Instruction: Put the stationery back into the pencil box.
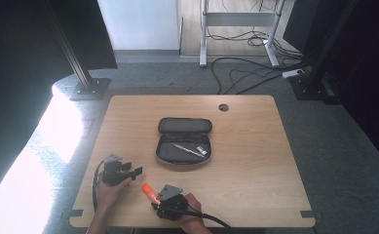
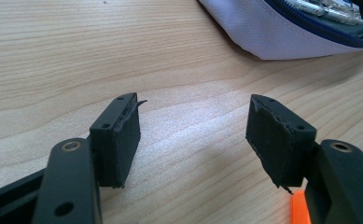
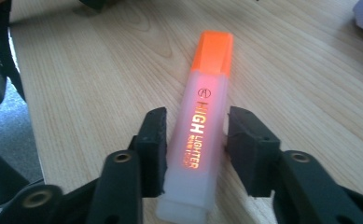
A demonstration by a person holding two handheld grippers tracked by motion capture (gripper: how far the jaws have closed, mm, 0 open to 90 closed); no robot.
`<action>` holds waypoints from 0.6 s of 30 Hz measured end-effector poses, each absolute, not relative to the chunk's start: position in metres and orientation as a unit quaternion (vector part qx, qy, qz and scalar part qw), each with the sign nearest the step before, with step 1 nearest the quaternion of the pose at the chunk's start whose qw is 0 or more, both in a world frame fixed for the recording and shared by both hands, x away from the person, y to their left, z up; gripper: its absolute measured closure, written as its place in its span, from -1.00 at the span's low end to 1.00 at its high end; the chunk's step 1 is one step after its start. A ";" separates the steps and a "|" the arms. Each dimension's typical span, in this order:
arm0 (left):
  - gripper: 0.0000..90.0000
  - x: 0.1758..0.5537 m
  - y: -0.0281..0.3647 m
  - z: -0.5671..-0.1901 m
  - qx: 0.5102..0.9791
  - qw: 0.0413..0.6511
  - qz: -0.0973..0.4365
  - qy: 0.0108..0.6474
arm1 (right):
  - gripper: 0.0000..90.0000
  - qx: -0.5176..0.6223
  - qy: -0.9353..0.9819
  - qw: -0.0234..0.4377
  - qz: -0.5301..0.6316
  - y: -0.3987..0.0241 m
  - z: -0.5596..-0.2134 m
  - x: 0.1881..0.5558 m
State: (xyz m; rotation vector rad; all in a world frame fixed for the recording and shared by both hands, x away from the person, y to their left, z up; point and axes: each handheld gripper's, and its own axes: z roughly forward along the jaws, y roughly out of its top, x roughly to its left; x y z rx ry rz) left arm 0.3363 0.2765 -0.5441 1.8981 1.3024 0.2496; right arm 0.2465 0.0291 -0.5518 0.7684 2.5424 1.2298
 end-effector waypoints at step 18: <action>-0.22 0.337 0.277 -0.544 0.750 0.402 0.099 0.515 | 0.46 0.268 0.862 0.096 0.420 0.025 -0.550 0.250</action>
